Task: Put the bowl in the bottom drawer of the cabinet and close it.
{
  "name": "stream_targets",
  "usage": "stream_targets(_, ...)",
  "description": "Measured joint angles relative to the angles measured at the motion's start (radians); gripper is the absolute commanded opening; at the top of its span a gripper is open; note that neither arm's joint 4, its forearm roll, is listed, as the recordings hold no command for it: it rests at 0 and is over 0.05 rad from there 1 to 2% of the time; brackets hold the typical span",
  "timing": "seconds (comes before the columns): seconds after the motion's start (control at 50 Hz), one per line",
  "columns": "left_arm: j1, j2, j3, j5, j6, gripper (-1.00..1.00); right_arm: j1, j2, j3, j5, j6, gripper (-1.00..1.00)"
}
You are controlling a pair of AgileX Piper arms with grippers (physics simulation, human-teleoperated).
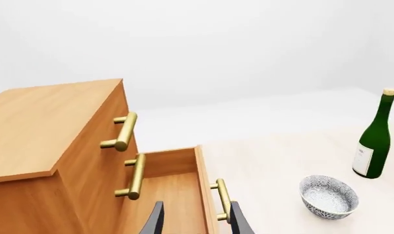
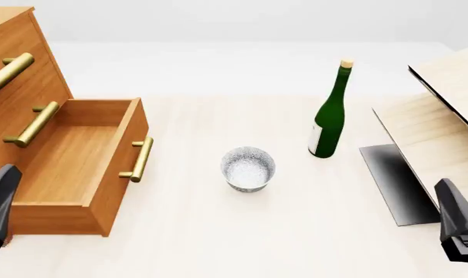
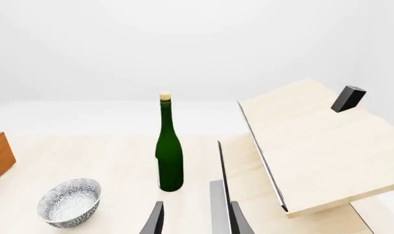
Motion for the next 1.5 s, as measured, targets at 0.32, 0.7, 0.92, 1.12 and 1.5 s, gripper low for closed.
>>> stream_targets(0.32, -0.051, 0.133, -0.063, -0.002, -0.016, 1.0, 0.0, 0.0, 0.0, 0.0, 0.0, 1.0)
stream_targets(0.7, -0.09, 0.31, -0.153, 0.017, -0.113, 1.0, 0.0, 0.0, 0.0, 0.0, 0.0, 1.0)
stream_targets(0.92, -0.084, 0.382, -0.214, 0.055, -0.14, 1.0, 0.0, 0.0, 0.0, 0.0, 0.0, 1.0)
stream_targets(1.12, -0.073, 0.439, -0.26, 0.085, -0.136, 1.0, 0.0, 0.0, 0.0, 0.0, 0.0, 1.0)
stream_targets(1.5, -0.064, 0.543, -0.322, 0.132, -0.116, 1.0, 0.0, 0.0, 0.0, 0.0, 0.0, 1.0)
